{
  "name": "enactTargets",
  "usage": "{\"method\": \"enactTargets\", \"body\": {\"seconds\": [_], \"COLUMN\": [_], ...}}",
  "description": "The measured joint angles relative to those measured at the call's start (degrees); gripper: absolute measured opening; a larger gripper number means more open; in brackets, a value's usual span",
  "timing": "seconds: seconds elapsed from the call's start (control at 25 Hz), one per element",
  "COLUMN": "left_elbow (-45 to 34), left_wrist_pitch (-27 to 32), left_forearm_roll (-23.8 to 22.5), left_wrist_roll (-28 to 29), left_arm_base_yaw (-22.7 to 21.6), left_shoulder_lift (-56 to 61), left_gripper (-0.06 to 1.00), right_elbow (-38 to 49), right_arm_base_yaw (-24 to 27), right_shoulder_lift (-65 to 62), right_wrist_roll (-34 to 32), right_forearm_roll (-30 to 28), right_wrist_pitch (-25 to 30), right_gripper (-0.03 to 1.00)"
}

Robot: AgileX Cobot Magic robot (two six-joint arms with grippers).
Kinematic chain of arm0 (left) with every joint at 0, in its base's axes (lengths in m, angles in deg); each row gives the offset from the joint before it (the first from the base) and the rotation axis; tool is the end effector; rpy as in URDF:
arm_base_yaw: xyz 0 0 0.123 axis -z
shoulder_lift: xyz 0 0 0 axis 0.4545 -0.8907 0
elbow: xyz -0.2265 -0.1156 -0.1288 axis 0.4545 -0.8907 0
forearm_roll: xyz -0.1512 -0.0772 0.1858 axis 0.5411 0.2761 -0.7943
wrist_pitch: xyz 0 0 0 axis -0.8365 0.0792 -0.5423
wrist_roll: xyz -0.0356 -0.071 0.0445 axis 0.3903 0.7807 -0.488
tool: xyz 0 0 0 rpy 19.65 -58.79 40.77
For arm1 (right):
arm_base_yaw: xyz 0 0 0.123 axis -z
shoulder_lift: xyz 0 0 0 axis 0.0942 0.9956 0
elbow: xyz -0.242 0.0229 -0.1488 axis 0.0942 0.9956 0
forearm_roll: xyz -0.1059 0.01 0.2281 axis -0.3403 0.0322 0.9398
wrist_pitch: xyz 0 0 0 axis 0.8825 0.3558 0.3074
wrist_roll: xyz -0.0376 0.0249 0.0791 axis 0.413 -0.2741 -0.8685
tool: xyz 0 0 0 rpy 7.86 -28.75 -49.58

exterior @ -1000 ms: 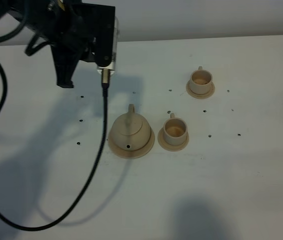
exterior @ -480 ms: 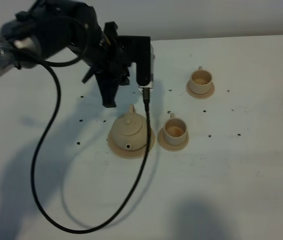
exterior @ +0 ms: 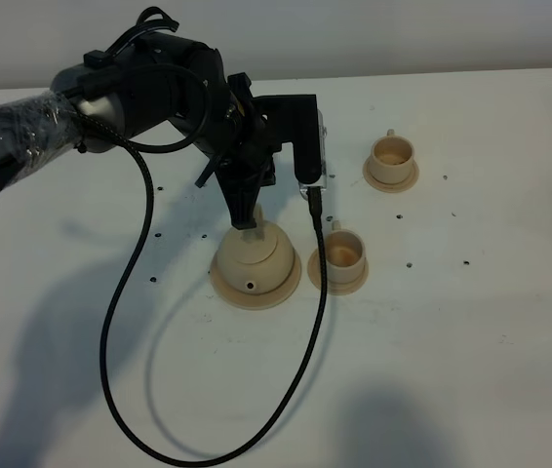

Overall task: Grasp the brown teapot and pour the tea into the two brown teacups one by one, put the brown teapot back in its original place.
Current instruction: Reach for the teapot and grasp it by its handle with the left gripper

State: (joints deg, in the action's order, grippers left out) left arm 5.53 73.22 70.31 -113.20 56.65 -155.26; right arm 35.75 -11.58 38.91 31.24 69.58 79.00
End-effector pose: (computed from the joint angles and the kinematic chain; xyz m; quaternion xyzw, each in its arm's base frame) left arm 0.3989 -0.2347 0.1929 0.6729 0.6916 0.0275 0.2610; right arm -0.0119 0.0066 0.2795 -0.1017 0.8528 0.0447 0.5103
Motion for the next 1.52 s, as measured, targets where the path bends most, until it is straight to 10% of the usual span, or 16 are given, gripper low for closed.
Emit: {"method": "enactTargets", "body": {"seconds": [1.52], "left_elbow": [0.0], "left_wrist_pitch": [0.2], "left_forearm_roll": [-1.0], "left_wrist_roll": [3.0], "left_arm_base_yaw": [1.1], "left_shoulder_lift": [-4.4], "left_gripper": [-0.05], "right_elbow": [0.0], "right_arm_base_yaw": [0.0], "right_shoulder_lift": [0.0], "right_wrist_roll": [0.0], "right_forearm_roll": [0.0], "right_wrist_pitch": [0.0], "right_gripper": [0.03]}}
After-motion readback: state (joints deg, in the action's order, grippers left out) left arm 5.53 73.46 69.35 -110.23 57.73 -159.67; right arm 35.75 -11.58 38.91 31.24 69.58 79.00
